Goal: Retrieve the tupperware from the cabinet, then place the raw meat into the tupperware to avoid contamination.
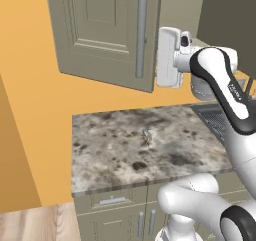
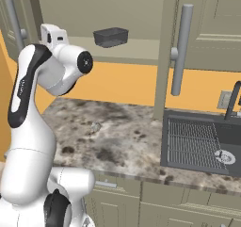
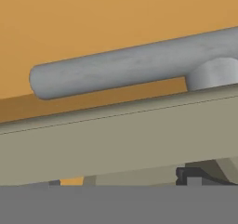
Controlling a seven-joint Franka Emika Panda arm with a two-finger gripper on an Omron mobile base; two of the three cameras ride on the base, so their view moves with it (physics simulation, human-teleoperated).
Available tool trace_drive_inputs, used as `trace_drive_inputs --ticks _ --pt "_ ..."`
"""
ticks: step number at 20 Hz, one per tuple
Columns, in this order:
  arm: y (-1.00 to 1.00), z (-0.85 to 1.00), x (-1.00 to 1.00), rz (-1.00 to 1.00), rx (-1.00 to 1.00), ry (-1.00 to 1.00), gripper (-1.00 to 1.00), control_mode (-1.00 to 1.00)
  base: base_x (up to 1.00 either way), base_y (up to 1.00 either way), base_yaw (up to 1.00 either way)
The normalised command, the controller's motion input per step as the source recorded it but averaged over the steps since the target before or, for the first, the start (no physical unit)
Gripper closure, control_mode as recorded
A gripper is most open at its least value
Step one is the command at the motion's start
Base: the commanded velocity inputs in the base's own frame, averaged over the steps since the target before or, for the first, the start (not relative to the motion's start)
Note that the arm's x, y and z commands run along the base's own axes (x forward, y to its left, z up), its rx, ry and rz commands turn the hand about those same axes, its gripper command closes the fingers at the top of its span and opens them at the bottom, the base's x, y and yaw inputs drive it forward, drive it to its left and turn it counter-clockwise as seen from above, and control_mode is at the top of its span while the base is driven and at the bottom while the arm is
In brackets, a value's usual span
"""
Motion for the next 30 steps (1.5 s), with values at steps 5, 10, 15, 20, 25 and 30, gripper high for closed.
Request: trace_drive_inputs --ticks 5,10,15,20,25,30 --pt "0.14 0.02 -0.22 0.09 0.00 0.00 -1.00 -1.00 0.00 0.00 0.00" --pt "0.20 0.11 -0.50 0.15 0.00 -0.04 -1.00 -1.00 0.00 0.00 0.00" --pt "0.29 0.19 -0.49 0.16 0.00 -0.06 -1.00 -1.00 0.00 0.00 0.00" --pt "0.52 0.12 -0.32 0.13 0.00 -0.04 -1.00 -1.00 0.00 0.00 0.00" --pt "0.72 0.00 -0.21 0.08 -0.02 -0.04 -1.00 -1.00 0.00 0.00 0.00" --pt "0.77 0.00 -0.09 0.02 -0.04 -0.05 -1.00 -1.00 0.00 0.00 0.00"
